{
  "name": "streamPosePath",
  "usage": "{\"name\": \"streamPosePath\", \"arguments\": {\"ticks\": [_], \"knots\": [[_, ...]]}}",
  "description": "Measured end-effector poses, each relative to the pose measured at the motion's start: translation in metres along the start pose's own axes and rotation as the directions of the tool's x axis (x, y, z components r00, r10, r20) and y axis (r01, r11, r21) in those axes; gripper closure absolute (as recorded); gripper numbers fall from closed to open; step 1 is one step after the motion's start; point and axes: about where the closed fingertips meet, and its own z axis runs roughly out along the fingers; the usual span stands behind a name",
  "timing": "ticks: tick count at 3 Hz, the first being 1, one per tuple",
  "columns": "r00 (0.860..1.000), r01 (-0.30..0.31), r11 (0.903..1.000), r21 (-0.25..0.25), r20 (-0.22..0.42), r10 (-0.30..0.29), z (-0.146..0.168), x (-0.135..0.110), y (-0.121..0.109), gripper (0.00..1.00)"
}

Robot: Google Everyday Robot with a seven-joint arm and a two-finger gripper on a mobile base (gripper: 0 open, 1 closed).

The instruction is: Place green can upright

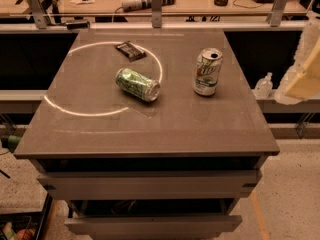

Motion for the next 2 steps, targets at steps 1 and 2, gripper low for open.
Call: {"name": "streamPosePath", "arguments": {"ticks": [1, 2], "knots": [[1.000, 0.000, 1.0000, 0.000, 0.000, 0.000, 0.0000, 0.0000, 0.0000, 0.00], [1.000, 0.000, 1.0000, 0.000, 0.000, 0.000, 0.0000, 0.0000, 0.0000, 0.00]]}}
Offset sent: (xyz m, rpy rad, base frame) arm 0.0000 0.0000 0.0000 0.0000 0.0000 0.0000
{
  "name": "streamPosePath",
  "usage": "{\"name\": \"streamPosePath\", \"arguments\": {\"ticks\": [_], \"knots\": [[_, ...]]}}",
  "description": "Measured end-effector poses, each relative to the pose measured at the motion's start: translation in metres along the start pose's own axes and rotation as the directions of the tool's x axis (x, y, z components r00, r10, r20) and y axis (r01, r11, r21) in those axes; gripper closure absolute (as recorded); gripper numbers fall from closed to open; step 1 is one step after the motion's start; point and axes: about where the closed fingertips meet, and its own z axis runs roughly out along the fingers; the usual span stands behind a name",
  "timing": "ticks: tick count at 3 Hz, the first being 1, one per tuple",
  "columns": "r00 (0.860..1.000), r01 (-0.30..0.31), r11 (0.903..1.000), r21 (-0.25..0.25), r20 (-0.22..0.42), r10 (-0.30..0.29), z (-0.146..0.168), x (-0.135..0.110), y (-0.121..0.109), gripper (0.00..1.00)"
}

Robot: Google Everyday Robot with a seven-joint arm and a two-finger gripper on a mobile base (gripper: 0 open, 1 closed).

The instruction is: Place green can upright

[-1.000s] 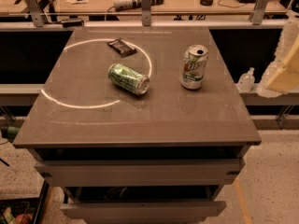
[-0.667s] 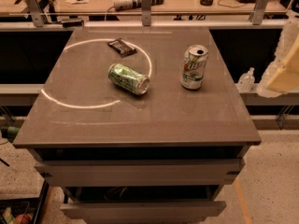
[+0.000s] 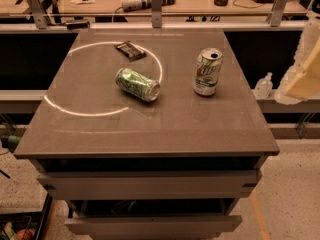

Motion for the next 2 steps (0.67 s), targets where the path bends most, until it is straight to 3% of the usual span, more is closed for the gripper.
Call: {"name": "streamPosePath", "arguments": {"ticks": [2], "knots": [[1.000, 0.000, 1.0000, 0.000, 0.000, 0.000, 0.0000, 0.0000, 0.0000, 0.00]]}}
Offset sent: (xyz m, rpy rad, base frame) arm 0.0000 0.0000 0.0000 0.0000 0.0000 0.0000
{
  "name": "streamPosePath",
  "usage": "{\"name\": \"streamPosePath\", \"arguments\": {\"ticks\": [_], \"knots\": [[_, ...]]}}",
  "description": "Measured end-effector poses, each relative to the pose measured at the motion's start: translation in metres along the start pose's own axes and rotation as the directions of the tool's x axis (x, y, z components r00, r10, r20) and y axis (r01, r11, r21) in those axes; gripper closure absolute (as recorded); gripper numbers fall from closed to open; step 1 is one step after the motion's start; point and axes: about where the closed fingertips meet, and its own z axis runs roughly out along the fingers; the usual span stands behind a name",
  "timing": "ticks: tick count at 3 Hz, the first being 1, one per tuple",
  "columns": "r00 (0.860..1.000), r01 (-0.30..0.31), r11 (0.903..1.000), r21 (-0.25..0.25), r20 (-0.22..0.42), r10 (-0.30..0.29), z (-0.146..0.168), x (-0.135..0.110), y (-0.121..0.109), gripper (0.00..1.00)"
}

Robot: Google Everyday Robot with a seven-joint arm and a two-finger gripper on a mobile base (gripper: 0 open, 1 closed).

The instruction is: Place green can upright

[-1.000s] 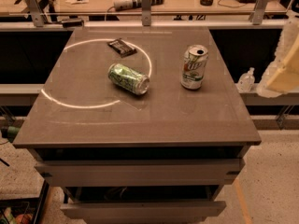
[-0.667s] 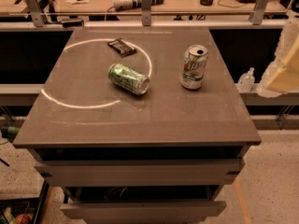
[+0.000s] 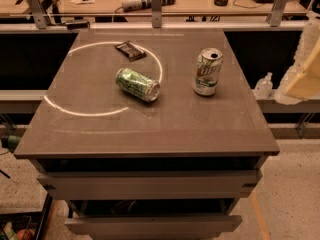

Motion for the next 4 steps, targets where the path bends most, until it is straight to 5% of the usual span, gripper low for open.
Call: {"name": "streamPosePath", "arguments": {"ticks": [4], "knots": [[1.000, 0.000, 1.0000, 0.000, 0.000, 0.000, 0.0000, 0.0000, 0.0000, 0.00]]}}
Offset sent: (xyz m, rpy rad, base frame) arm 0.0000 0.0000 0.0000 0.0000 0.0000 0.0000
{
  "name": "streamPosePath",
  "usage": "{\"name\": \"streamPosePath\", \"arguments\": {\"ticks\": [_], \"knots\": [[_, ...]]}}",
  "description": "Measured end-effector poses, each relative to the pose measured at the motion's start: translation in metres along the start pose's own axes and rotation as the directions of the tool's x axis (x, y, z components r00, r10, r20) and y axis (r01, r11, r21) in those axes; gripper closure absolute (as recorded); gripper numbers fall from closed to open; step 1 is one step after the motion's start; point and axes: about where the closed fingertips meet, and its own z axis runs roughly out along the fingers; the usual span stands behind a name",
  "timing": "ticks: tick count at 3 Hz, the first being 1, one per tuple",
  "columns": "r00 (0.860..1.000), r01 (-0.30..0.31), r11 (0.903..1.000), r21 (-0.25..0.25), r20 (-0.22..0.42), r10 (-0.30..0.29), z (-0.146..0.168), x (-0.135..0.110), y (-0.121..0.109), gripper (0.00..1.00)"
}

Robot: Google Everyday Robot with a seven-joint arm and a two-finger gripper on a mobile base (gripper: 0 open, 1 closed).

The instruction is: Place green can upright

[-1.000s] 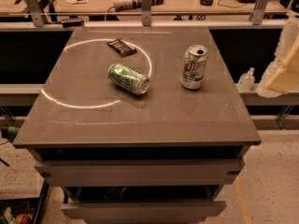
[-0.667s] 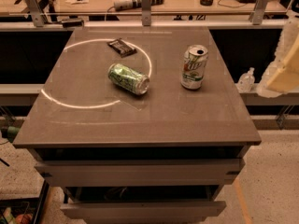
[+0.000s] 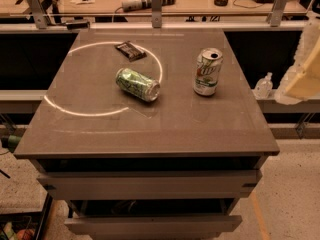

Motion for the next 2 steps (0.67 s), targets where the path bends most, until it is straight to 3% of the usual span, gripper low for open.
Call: {"name": "streamPosePath", "arguments": {"ticks": [2], "knots": [[1.000, 0.000, 1.0000, 0.000, 0.000, 0.000, 0.0000, 0.0000, 0.0000, 0.00]]}}
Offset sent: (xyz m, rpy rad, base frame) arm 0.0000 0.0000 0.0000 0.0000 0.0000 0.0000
